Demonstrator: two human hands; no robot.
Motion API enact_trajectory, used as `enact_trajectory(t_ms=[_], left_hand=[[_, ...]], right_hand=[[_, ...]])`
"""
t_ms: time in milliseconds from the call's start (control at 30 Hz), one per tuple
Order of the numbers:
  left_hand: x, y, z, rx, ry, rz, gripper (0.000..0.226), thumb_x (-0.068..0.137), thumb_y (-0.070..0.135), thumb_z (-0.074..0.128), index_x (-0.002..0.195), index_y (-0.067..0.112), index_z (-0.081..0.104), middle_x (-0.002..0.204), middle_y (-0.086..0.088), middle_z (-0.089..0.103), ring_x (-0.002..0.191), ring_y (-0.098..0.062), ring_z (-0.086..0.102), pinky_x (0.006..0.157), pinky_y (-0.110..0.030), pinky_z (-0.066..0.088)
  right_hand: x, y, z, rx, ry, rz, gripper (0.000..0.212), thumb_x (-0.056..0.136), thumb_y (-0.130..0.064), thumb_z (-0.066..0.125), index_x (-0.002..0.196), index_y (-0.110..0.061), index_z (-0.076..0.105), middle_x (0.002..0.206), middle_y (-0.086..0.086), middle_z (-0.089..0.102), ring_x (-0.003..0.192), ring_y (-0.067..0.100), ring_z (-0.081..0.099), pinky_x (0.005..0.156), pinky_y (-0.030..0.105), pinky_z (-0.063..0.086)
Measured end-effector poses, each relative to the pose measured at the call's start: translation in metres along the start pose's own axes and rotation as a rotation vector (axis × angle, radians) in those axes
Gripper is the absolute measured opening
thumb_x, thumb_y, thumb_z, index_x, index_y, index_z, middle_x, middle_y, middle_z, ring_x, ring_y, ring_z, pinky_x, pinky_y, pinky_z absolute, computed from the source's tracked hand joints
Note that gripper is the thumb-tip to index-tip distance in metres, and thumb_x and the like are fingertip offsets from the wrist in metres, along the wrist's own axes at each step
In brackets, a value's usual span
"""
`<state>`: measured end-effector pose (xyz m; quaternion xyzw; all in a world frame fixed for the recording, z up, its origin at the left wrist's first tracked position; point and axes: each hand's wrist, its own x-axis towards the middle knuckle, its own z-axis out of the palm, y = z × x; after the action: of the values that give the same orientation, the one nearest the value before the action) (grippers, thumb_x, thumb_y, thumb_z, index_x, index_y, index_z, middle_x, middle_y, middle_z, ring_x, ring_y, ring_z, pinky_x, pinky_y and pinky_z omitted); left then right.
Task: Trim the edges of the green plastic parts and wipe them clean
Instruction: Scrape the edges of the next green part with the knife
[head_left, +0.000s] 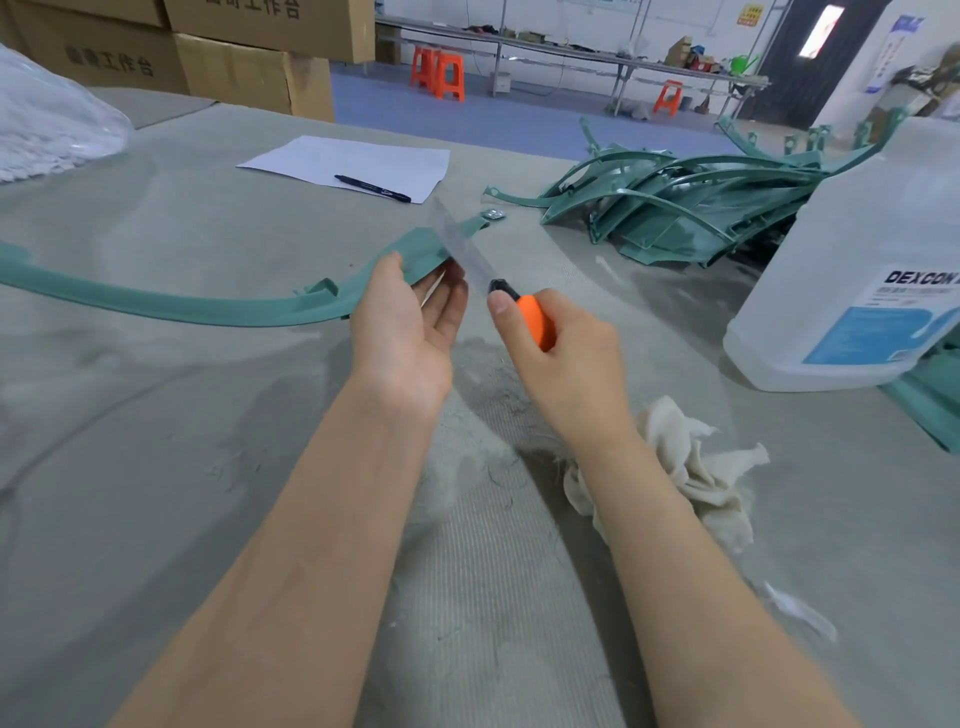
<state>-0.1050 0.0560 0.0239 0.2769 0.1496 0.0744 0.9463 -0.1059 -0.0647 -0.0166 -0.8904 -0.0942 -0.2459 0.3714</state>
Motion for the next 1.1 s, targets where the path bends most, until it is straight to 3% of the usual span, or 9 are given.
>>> enact_trajectory(t_ms=[133,267,433,533,700,900,1100], left_hand=[[0.001,0.002,0.000,-0.042,-0.035,-0.016,0.032,0.102,0.019,0.035,0.113,0.004,0.061,0.093,-0.009,0.069,0.076,-0.016,0.066,0.062,-0.020,0.056],[-0.002,0.003,0.000,-0.034,-0.072,-0.040,0.034,0.101,0.018,0.034,0.095,0.007,0.065,0.090,-0.007,0.068,0.079,-0.017,0.063,0.068,-0.022,0.052],[-0.005,0.003,0.002,-0.056,-0.074,-0.068,0.035,0.099,0.013,0.033,0.086,0.007,0.065,0.085,-0.008,0.069,0.082,-0.019,0.062,0.073,-0.024,0.048],[-0.006,0.003,0.002,-0.074,-0.074,-0.109,0.032,0.101,0.015,0.032,0.098,0.004,0.062,0.094,-0.012,0.070,0.090,-0.021,0.064,0.074,-0.027,0.050],[-0.007,0.000,0.002,-0.060,-0.054,-0.125,0.036,0.101,0.017,0.032,0.123,0.002,0.057,0.115,-0.014,0.068,0.098,-0.021,0.064,0.094,-0.032,0.050],[-0.009,0.000,0.002,-0.016,-0.042,-0.105,0.030,0.101,0.016,0.032,0.107,0.005,0.059,0.096,-0.008,0.070,0.083,-0.014,0.067,0.083,-0.027,0.051],[-0.008,-0.001,0.001,0.017,-0.063,-0.090,0.036,0.100,0.015,0.030,0.117,0.005,0.060,0.099,-0.006,0.072,0.083,-0.012,0.067,0.082,-0.023,0.051]], right_hand=[[-0.004,-0.005,0.004,0.003,-0.090,-0.051,0.050,0.092,-0.058,0.052,0.061,-0.021,0.037,0.051,-0.004,0.037,0.056,0.024,0.043,0.057,0.038,0.039],[-0.005,-0.006,0.004,-0.004,-0.119,-0.064,0.051,0.091,-0.058,0.052,0.060,-0.020,0.037,0.051,-0.004,0.037,0.055,0.023,0.041,0.054,0.035,0.035],[-0.005,-0.005,0.004,-0.051,-0.098,-0.062,0.050,0.091,-0.058,0.051,0.061,-0.021,0.036,0.050,-0.004,0.036,0.056,0.023,0.041,0.055,0.034,0.032],[-0.004,-0.005,0.004,-0.056,-0.061,-0.041,0.049,0.091,-0.059,0.049,0.062,-0.022,0.036,0.050,-0.004,0.036,0.058,0.025,0.042,0.057,0.037,0.037],[0.001,0.000,-0.001,-0.043,0.019,0.017,0.049,0.094,-0.056,0.049,0.061,-0.023,0.035,0.051,-0.004,0.038,0.058,0.025,0.044,0.057,0.038,0.038],[0.003,0.003,-0.002,-0.052,0.064,0.079,0.049,0.094,-0.057,0.049,0.060,-0.027,0.030,0.051,-0.006,0.035,0.058,0.022,0.040,0.057,0.034,0.032],[0.005,0.008,-0.003,-0.038,0.104,0.132,0.050,0.092,-0.060,0.048,0.060,-0.025,0.031,0.050,-0.006,0.035,0.051,0.012,0.036,0.052,0.033,0.025]])
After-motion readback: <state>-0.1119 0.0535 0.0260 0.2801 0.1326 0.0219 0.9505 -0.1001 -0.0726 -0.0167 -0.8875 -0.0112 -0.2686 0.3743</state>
